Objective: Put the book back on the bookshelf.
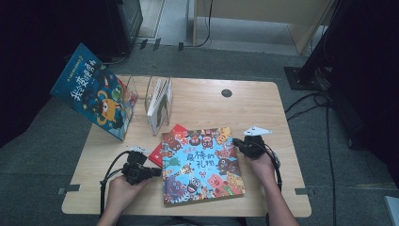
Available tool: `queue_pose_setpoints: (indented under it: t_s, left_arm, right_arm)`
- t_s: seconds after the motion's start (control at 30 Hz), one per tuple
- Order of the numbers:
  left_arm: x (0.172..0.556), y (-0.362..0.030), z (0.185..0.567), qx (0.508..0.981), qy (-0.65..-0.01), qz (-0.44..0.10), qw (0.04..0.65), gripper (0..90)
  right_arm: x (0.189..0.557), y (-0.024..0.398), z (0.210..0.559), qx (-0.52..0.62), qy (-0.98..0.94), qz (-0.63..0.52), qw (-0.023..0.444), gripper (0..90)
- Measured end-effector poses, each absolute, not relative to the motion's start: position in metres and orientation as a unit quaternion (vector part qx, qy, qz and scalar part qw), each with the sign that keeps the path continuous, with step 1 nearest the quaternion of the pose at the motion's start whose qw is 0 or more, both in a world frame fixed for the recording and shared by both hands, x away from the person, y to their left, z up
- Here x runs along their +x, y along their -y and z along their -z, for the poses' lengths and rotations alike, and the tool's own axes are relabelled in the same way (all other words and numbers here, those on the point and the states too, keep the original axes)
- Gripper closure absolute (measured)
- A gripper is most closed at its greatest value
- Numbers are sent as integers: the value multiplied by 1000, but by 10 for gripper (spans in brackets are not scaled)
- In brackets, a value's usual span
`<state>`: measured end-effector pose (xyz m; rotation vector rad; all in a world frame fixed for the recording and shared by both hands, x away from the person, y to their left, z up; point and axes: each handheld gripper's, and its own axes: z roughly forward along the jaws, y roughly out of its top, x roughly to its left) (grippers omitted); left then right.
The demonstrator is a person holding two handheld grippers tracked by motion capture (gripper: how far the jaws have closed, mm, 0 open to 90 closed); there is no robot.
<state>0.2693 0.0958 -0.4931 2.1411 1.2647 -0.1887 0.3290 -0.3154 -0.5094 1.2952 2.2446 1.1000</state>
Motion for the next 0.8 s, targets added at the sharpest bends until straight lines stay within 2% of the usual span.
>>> queue_pose_setpoints:
  t_s: [0.47, 0.57, 0.8]
  left_arm:
    - [253, -90, 494, 804, -491, 68, 329, 900]
    - [253, -84, 494, 804, -490, 67, 329, 900]
    - [255, -56, 496, 819, -461, 79, 333, 900]
  right_arm:
    - [340, 307, 508, 460, -780, -388, 173, 899]
    - [336, 313, 502, 465, -775, -383, 193, 899]
    - [316, 329, 495, 476, -762, -391, 201, 899]
